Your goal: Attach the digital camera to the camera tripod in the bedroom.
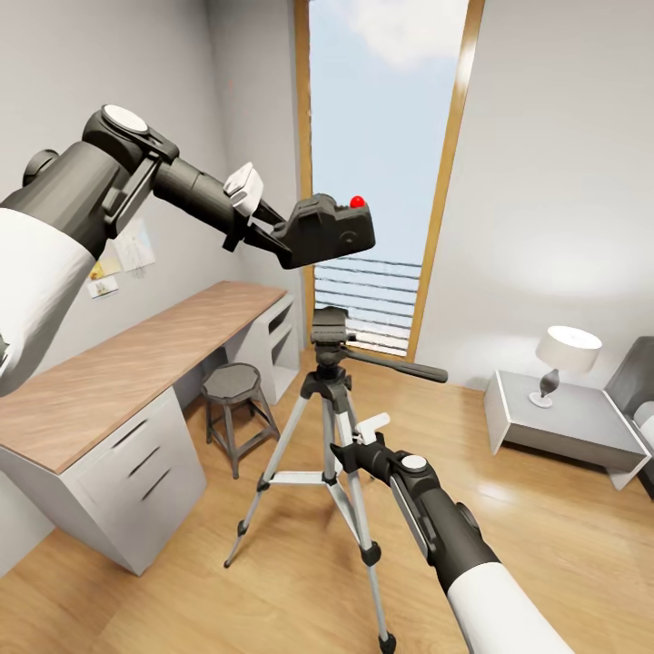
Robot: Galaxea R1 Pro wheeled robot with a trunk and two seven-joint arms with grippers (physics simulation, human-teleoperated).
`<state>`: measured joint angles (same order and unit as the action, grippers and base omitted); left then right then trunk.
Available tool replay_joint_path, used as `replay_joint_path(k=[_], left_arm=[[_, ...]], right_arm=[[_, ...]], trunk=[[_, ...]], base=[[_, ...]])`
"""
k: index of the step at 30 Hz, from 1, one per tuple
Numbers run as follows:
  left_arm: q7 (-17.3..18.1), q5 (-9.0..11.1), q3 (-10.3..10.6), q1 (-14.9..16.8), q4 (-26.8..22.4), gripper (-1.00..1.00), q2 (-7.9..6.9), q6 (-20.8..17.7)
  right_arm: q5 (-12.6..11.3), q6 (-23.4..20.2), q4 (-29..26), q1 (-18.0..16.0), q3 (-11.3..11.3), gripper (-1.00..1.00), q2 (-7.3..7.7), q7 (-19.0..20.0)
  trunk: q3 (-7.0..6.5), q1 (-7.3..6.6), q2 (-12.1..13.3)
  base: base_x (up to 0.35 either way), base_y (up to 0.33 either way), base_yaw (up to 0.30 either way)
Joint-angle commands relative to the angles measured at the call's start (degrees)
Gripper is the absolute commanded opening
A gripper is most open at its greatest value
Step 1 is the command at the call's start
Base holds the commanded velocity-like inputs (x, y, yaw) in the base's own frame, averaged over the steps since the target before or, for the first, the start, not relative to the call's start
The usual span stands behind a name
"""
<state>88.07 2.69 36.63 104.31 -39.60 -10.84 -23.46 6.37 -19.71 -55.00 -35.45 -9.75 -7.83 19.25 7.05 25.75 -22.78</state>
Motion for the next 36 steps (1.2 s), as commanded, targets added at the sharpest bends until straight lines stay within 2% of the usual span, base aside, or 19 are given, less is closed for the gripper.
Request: replay_joint_path(k=[1, 3, 4, 5, 6, 7, 11, 19, 23, 24, 26, 36], left_arm=[[0.2, 0.3, 0.5, 0.1, 0.1, -1.00, -0.15, -0.5], [0.2, 0.4, 1.4, 0.1, 0.3, -1.00, -0.37, -0.7], [0.1, 0.5, 5.9, 0.1, 0.6, -1.00, -0.62, -0.9], [0.0, 0.5, 7.1, 0.1, 0.6, -1.00, -0.59, -0.9], [0.0, 0.5, 7.7, 0.1, 0.6, -1.00, -0.56, -0.9], [0.0, 0.6, 9.3, 0.1, 0.6, -1.00, -0.41, -1.0], [-0.1, 0.6, 11.9, 0.1, 0.7, -1.00, -0.34, -1.0], [-0.5, 0.8, 12.3, 0.1, 0.4, -1.00, 0.26, -0.9], [-0.5, 2.4, 12.2, 0.1, 0.1, -1.00, 0.39, -1.0], [-0.4, 4.1, 12.2, 0.1, 0.0, -1.00, 0.42, -1.0], [-0.4, 5.2, 12.3, 0.1, -0.1, -1.00, 0.38, -1.0], [0.0, 6.4, 13.3, 0.1, -1.0, -1.00, 0.30, -1.0]], right_arm=[[0.4, -0.2, -0.1, -0.1, 0.1, -1.00, -0.05, 0.3], [0.4, -0.2, -0.1, -0.1, 0.1, -1.00, -0.06, 0.3], [0.5, -0.2, -0.1, -0.1, 0.1, -1.00, -0.08, 0.3], [0.5, -0.2, -0.1, -0.1, 0.1, -1.00, -0.08, 0.3], [0.5, -0.2, -0.1, -0.1, 0.1, -1.00, -0.08, 0.3], [0.5, -0.2, -0.1, -0.1, 0.1, -1.00, -0.08, 0.3], [0.5, -0.2, -0.1, -0.1, 0.1, -1.00, -0.08, 0.3], [0.5, -0.2, -0.1, -0.1, 0.1, -1.00, -0.08, 0.2], [0.5, -0.2, 0.0, -0.1, 0.1, -1.00, -0.08, 0.2], [0.5, -0.2, 0.0, -0.1, 0.1, -1.00, -0.08, 0.2], [0.5, -0.3, 0.0, -0.1, 0.1, -1.00, -0.08, 0.2], [0.5, -0.2, 0.0, -0.1, 0.1, -1.00, -0.08, 0.2]], trunk=[[0.13, 0.04, -0.1], [0.13, 0.04, -0.1], [0.13, 0.04, -0.1], [0.13, 0.04, -0.1], [0.13, 0.04, -0.1], [0.13, 0.04, -0.1], [0.13, 0.04, -0.1], [0.13, 0.04, -0.1], [0.13, 0.04, -0.1], [0.13, 0.04, -0.1], [0.13, 0.04, -0.1], [0.13, 0.04, -0.1]], base=[[0.000, 0.000, 0.000], [0.000, 0.000, 0.000], [0.000, 0.000, 0.000], [0.000, 0.000, 0.000], [0.000, 0.000, 0.000], [0.000, 0.000, 0.000], [0.000, 0.000, 0.000], [0.000, 0.000, 0.000], [0.000, 0.000, 0.000], [0.000, 0.000, 0.000], [0.000, 0.000, 0.000], [0.000, 0.000, 0.000]])
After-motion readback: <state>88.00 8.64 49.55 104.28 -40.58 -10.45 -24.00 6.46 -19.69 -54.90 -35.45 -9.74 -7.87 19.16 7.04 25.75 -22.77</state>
